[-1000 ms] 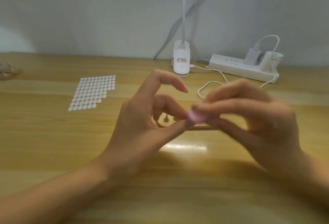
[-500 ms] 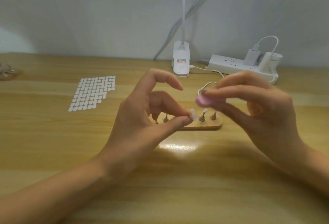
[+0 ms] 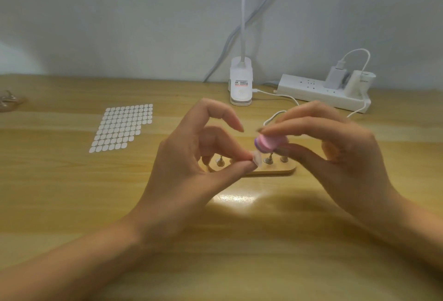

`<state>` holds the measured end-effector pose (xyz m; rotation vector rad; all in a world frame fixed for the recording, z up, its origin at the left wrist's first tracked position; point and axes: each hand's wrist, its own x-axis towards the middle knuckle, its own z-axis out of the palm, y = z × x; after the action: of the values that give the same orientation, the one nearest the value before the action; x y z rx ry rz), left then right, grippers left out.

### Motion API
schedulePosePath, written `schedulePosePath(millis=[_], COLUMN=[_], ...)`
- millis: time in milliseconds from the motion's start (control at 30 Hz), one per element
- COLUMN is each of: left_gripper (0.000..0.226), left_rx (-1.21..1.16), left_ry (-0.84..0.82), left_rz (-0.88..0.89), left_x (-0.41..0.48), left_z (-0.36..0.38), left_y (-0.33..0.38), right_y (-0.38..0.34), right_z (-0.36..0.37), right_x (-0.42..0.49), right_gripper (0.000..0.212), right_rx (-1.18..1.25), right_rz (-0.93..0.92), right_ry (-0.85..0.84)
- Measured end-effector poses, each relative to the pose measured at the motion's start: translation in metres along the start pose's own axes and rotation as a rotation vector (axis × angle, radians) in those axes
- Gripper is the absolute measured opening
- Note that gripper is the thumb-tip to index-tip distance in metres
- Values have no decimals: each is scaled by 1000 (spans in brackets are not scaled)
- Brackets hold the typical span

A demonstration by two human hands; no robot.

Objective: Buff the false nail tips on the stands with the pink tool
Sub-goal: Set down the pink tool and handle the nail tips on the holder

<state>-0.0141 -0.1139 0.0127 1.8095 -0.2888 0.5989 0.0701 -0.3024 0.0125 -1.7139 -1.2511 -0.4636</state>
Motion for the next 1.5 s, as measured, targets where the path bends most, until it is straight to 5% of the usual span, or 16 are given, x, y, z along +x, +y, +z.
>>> schedulePosePath(millis=[533, 667, 967, 1200, 1500], left_gripper=[45, 42, 56, 55, 51], left_rx=[147, 15, -342, 233, 495], left_ry=[-18, -10, 75, -166, -241], left_rz=[26, -44, -171, 10, -195], left_x=[-1, 1, 22, 27, 30], left_z=[-5, -3, -12, 9, 13], left_y=[4, 2, 3, -5, -23], right_y=[0, -1, 30, 39, 44], right_z=[-4, -2, -19, -20, -16], right_x=[-1, -4, 5, 0, -3], right_gripper=[24, 20, 21, 21, 21], right_rx=[-156, -164, -37, 27, 34], right_rz=[-102, -197, 47, 203, 188], right_ry=[-7, -37, 154, 158, 115])
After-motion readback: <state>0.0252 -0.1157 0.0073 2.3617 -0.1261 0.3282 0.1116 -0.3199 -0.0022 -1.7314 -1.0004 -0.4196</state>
